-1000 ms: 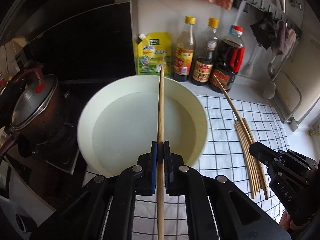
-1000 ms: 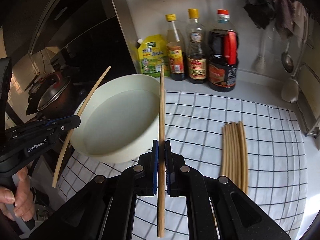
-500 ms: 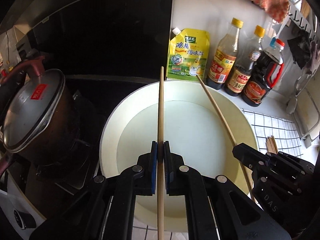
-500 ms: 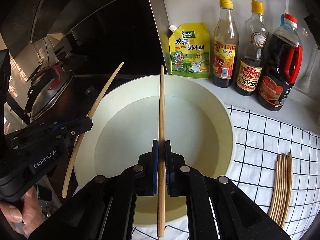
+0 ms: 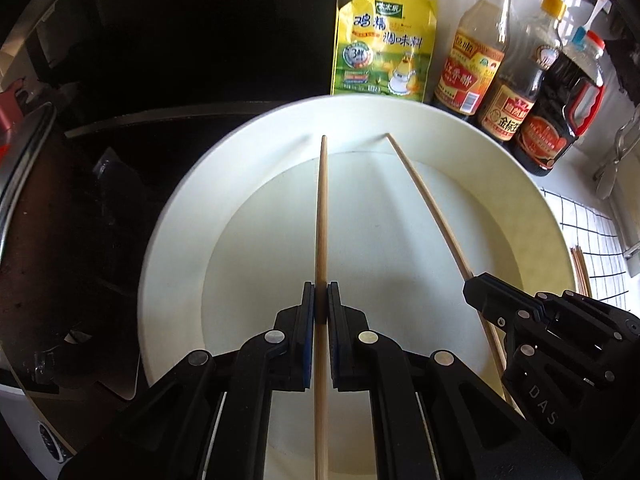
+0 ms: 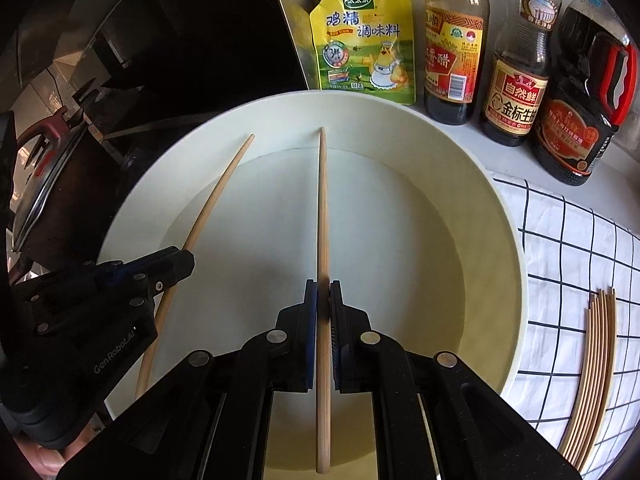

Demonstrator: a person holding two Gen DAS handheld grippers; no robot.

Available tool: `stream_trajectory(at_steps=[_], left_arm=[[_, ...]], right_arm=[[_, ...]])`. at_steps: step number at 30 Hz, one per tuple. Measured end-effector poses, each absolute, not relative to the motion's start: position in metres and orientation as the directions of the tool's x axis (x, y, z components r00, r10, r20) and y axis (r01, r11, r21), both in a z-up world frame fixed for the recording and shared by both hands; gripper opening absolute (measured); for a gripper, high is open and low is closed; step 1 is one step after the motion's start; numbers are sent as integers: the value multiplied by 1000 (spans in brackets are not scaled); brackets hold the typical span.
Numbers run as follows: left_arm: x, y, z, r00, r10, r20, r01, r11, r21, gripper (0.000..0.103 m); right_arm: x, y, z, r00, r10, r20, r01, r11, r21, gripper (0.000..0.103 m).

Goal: Organize utensils
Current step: 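Lift the chopstick in the right tool over the white basin while the left tool carries its chopstick alongside, then open the right tool to drop its chopstick into the basin while the left tool releases its own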

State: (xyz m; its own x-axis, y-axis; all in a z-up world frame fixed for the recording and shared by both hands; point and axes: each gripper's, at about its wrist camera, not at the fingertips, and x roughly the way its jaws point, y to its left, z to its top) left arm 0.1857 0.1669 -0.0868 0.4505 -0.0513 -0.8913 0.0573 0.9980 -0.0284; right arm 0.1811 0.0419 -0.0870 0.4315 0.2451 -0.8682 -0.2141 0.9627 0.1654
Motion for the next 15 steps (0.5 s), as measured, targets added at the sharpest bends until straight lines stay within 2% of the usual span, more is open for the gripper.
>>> stream_trajectory(at_steps=[15], left_arm=[[197,169,-102,393,-40,-919,40,999,-27,8]], right_arm=[[179,35,-100,422,228,-878,-198,968,156,7]])
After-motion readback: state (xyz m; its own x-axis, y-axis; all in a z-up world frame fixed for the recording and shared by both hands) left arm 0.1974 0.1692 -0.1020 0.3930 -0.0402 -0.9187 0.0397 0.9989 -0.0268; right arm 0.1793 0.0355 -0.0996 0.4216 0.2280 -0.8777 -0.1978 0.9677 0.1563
